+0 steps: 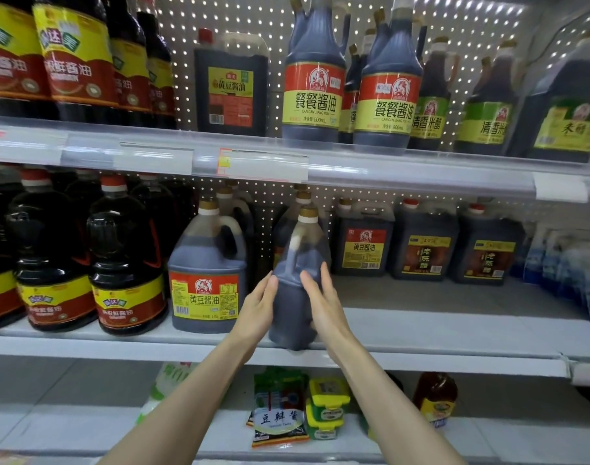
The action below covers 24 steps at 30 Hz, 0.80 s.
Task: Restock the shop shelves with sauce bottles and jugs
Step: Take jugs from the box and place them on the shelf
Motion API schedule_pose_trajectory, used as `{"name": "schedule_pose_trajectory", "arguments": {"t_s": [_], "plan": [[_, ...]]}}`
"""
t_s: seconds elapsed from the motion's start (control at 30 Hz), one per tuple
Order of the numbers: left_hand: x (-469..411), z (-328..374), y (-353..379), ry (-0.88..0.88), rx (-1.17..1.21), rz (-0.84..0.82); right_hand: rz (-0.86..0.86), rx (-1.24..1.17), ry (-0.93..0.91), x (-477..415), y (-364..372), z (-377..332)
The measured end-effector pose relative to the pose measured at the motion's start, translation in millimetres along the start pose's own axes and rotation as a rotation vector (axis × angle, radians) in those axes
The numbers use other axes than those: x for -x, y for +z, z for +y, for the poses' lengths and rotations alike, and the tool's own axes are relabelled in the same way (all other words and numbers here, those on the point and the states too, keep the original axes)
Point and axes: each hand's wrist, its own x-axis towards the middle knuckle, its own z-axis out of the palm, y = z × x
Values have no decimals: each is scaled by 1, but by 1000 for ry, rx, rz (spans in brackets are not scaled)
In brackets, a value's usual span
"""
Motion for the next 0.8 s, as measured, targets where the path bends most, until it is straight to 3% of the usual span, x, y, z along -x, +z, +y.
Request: {"name": "schedule_pose_trajectory", "arguments": {"t_s": [0.27,0.5,0.63,0.8], "plan": [[28,10,24,34,-30,2,-40,-23,24,-12,-14,-9],[28,3,15,-3,-60,-32,90,34,-58,-17,-6,-2],[17,11,11,-23,-67,48,134,80,-123,-15,-6,0],[-2,15,11,-16,-109,72,69,90,-120,-20,-18,-2]]}}
